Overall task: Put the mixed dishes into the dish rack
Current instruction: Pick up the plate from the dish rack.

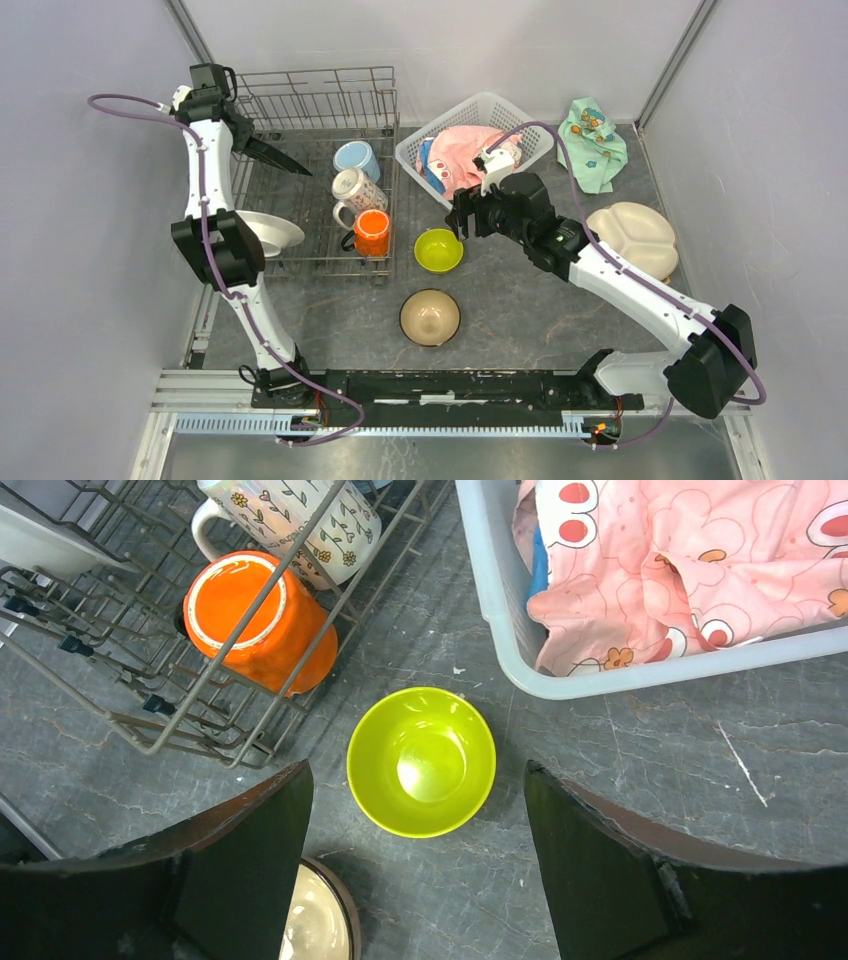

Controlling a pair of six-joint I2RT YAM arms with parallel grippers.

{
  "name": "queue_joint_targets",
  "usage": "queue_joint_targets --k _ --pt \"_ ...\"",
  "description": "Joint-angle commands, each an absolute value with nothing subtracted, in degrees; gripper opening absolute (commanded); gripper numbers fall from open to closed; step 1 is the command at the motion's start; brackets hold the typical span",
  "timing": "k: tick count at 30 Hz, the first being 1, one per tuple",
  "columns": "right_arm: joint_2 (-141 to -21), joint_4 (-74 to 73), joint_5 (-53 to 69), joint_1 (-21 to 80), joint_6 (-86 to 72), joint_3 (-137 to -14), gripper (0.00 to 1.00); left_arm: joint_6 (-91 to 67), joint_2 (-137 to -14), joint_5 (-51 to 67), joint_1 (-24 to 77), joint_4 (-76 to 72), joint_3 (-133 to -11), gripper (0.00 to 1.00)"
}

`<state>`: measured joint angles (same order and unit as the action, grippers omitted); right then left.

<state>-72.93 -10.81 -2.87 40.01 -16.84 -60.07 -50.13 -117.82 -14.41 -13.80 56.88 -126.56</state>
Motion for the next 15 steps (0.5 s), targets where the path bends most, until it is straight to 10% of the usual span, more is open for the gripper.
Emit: queue_joint_targets --k 1,15 --pt "-71.20 -8.47 -4.18 39.81 -15.78 -59.94 0.84 -52.23 -108.00 -10.41 -13.64 37.09 -126.53 0.32" --pt "-70.77 -8.04 -4.22 39.83 -15.21 -58.80 0.84 -54.56 -109.68 -9.07 -14.24 35.29 -132.61 0.23"
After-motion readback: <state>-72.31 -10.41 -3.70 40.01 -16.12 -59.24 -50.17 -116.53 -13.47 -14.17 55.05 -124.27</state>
